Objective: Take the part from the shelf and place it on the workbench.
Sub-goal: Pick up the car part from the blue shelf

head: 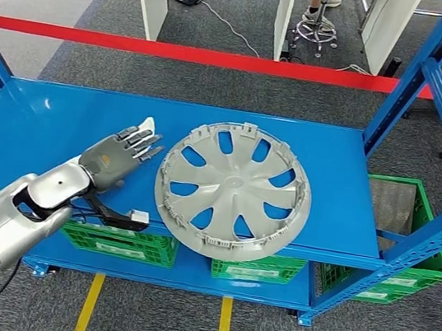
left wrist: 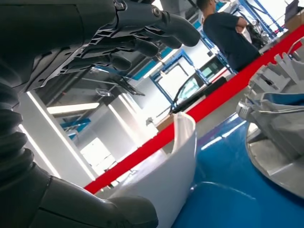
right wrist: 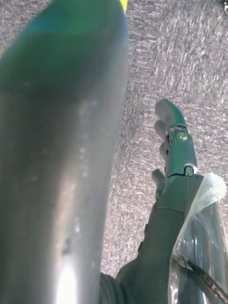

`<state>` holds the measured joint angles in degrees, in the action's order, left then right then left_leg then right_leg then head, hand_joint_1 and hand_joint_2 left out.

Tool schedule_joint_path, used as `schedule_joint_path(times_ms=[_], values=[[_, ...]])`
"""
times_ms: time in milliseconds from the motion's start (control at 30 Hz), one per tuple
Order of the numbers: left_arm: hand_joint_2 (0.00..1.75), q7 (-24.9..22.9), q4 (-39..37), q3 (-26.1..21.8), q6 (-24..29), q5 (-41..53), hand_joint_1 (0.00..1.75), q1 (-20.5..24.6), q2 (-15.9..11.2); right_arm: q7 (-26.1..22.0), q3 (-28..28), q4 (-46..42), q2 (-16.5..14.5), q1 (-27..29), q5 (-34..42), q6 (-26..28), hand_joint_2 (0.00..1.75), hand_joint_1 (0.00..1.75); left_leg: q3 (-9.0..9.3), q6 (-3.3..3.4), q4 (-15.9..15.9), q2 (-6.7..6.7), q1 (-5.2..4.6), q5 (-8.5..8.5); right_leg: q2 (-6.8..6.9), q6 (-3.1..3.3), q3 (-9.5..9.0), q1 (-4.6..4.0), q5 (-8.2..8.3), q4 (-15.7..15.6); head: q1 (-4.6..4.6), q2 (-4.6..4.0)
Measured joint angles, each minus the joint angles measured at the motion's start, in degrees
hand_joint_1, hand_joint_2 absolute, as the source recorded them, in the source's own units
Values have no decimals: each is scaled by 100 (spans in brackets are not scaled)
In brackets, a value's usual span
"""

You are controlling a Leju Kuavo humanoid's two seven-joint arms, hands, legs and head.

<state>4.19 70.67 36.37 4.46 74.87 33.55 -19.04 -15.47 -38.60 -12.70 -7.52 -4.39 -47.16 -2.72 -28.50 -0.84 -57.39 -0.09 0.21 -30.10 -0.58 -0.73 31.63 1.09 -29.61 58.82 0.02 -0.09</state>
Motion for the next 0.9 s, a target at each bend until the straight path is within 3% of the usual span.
schedule_joint_path(times_ms=[267, 567, 900], values=[[175, -75, 159, 10, -640, -699, 0, 48, -253, -11, -8, 0, 7, 83, 140, 1, 0, 0, -1, 0, -1, 5, 0, 0, -5, -2, 2, 1, 2, 1, 0, 0], [175, -41, 296, 16, -700, -1116, 0, 24, -358, -20, -12, 0, 7, 91, 190, 4, 0, 0, -1, -1, -2, 6, 0, 1, -6, -4, 2, 1, 6, 1, 0, 0], [175, 68, 1336, -465, -767, -2117, 0, -453, -731, -103, -60, 0, 9, 141, 238, 8, 0, 0, -3, 0, -1, 8, 0, 1, -7, -3, 4, 0, 6, 2, 0, 0]])
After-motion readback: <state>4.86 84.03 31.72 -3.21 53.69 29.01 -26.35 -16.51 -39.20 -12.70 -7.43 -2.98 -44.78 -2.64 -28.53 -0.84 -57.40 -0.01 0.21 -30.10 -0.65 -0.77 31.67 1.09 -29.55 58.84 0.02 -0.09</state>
